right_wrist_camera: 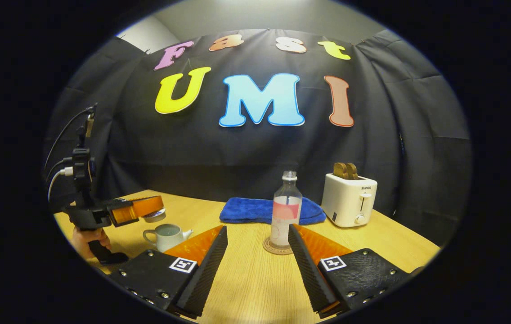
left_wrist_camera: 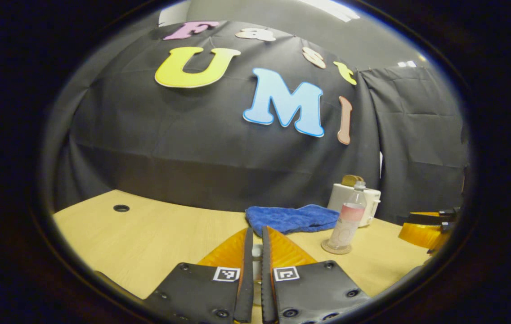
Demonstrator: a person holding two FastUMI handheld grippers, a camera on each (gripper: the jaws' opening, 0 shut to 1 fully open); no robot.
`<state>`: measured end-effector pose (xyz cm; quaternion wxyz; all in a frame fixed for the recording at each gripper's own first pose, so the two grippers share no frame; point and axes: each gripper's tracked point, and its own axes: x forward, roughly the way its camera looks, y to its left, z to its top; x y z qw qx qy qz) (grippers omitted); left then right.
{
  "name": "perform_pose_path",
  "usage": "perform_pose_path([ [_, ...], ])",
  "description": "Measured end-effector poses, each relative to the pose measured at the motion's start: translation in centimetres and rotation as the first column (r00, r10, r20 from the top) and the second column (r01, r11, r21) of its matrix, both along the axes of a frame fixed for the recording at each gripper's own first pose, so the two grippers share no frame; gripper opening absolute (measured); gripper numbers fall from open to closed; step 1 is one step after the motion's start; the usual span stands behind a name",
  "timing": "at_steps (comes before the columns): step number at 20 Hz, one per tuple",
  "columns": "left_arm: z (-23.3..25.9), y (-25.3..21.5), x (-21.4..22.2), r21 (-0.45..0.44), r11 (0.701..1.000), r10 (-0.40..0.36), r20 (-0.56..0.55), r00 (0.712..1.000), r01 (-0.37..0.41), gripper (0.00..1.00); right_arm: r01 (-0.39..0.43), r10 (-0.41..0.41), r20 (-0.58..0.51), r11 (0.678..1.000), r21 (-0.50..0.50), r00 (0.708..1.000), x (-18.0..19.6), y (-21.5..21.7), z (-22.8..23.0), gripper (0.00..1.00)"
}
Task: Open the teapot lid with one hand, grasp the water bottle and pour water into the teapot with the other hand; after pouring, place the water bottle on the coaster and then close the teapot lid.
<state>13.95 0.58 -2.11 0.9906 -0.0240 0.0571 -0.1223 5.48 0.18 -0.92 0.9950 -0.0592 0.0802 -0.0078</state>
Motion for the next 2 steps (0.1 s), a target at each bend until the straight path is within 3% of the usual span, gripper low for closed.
perform_pose_path([
  [2, -0.49, -0.83, 0.09, 0.021, 1.0, -0.012, -0.014, 1.0, 0.012, 0.15, 0.01, -0.01, 0.013, 1.0, -0.007, 1.0, -0.66, -0.27, -0.73, 0.85],
])
